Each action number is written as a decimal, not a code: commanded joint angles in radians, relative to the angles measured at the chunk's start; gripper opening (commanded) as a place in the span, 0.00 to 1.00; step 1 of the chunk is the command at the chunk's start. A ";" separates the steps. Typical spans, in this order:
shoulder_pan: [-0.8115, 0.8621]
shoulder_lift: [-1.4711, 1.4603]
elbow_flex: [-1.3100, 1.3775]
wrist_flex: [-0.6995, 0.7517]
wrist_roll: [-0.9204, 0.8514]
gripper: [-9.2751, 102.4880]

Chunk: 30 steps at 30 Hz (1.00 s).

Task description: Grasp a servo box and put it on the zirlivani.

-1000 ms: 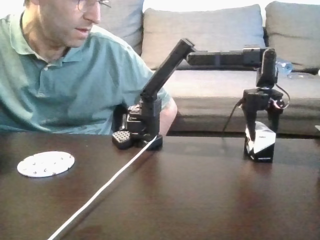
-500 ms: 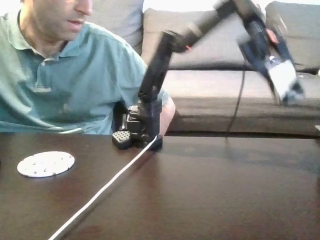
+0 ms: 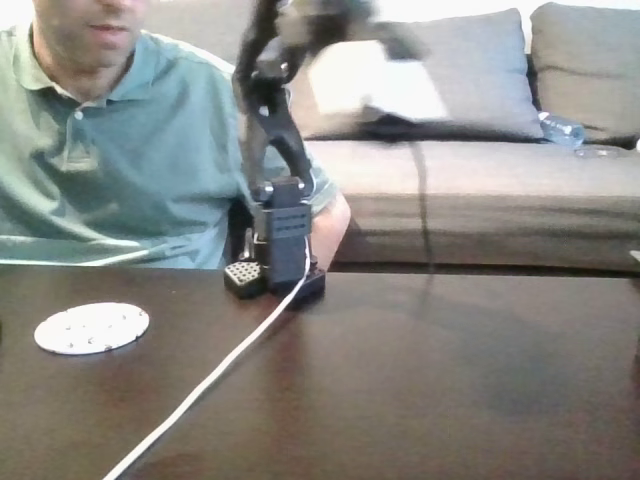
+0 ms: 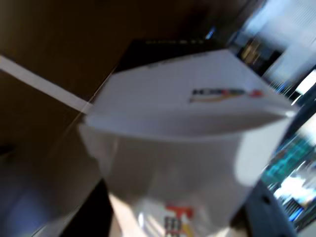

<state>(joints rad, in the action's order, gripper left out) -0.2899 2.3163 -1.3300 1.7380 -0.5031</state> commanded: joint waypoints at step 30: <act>1.124 -0.098 -0.893 -0.591 0.035 0.19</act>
<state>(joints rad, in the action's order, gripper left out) 0.8145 2.2197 -2.1905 1.1842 -0.4725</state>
